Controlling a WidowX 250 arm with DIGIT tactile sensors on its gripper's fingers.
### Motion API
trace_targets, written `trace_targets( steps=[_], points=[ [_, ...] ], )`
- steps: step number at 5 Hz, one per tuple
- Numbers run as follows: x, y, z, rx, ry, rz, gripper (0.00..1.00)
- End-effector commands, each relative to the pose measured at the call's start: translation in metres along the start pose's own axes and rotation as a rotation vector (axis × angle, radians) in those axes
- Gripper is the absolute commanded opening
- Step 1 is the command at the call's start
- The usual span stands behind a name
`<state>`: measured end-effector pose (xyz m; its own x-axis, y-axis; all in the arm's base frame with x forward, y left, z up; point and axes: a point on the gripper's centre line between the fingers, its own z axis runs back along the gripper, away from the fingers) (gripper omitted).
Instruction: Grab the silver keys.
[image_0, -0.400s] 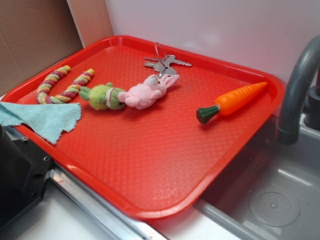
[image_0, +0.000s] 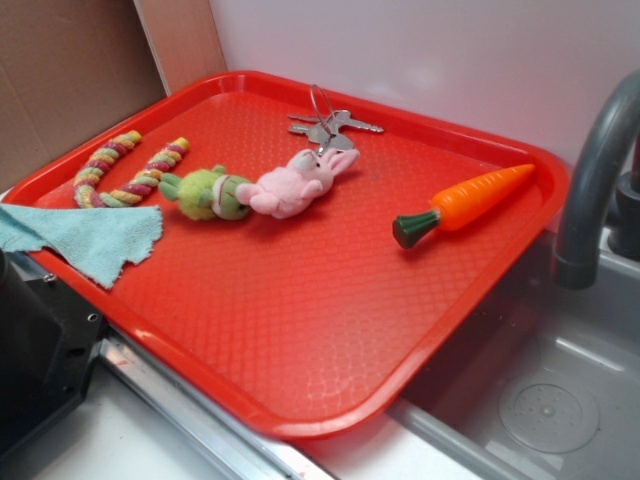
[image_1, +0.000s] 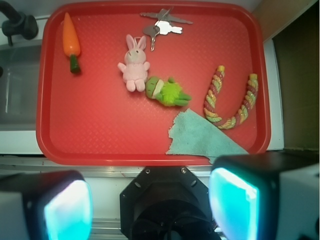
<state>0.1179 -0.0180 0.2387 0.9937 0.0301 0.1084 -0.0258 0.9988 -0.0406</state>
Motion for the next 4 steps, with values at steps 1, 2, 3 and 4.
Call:
trace_targets(
  steps=[1,2,3,4],
  points=[
    [0.086,0.047,-0.045,-0.014,-0.211,0.309,1.0],
    [0.107,0.07,-0.066,0.07,-0.337,0.46,1.0],
    [0.119,0.078,-0.09,0.061,-0.376,0.48,1.0],
    [0.119,0.078,-0.09,0.061,-0.376,0.48,1.0]
  ],
)
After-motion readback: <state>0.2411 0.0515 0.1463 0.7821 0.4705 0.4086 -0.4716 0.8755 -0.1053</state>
